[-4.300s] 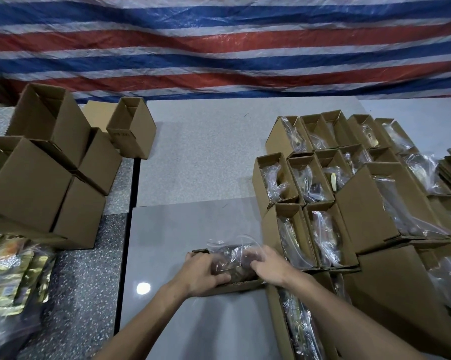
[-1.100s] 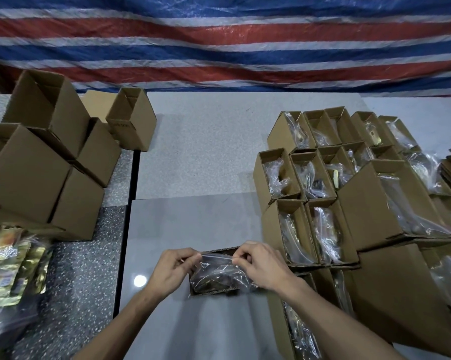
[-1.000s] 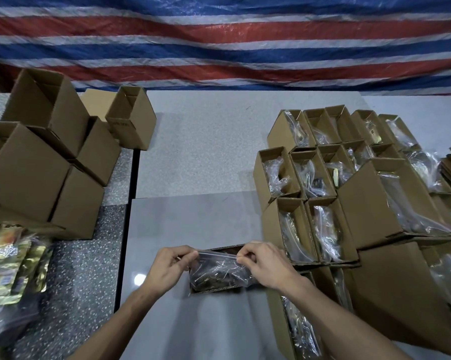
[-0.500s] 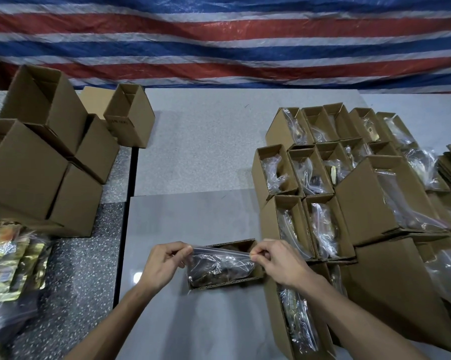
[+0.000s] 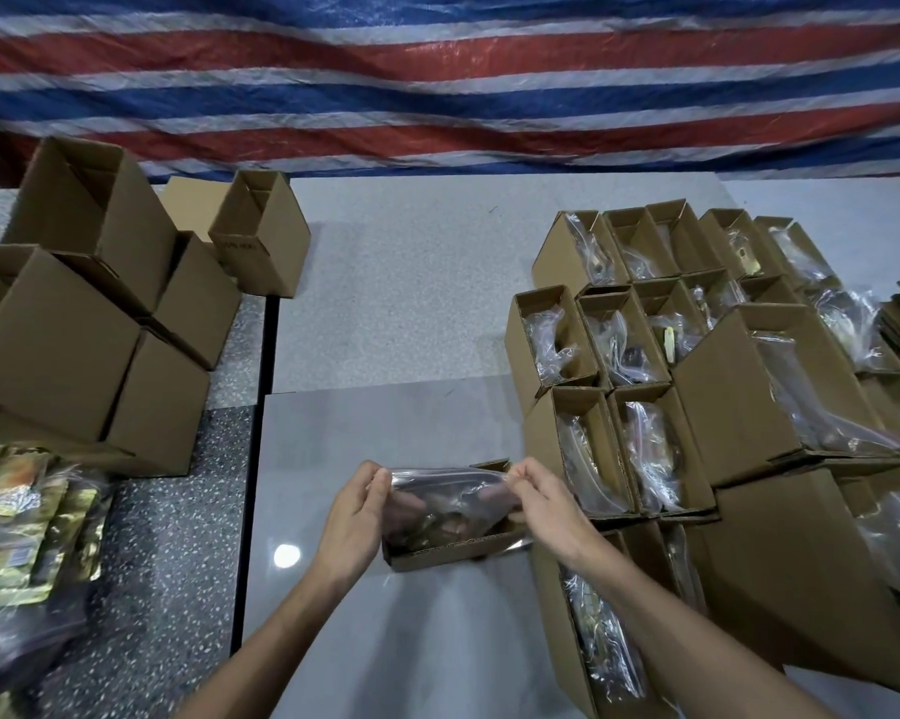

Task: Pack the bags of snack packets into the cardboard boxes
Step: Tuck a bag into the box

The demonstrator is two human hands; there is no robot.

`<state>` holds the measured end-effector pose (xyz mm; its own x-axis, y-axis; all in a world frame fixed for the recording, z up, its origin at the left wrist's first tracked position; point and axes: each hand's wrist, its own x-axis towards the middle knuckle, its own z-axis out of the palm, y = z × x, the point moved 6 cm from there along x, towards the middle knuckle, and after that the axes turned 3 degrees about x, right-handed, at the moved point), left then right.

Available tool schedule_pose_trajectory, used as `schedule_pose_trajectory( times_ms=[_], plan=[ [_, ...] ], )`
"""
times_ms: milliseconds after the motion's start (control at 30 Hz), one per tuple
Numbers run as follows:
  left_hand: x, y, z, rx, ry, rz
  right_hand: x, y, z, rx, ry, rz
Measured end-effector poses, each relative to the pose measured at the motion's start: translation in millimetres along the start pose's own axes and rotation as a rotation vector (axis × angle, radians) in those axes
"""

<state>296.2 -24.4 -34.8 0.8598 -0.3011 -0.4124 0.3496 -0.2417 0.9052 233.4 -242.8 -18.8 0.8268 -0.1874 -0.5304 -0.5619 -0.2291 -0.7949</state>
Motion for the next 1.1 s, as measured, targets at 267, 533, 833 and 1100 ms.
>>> schedule_pose_trajectory(
  times_ms=[267,533,833,1100],
  plan=[
    [-4,-1,7,0.055,-0.026,-0.205,3,5,11,0.012,-0.029,0.005],
    [16,-15,42,1.081,-0.366,-0.086,8,15,48,-0.597,-0.323,-0.151],
    [18,-5,64,1.691,-0.486,0.320,0,13,41,-0.652,-0.245,-0.254],
    [22,-24,70,1.705,-0.502,0.400,-7,26,23,-0.597,-0.202,-0.222]
  ],
)
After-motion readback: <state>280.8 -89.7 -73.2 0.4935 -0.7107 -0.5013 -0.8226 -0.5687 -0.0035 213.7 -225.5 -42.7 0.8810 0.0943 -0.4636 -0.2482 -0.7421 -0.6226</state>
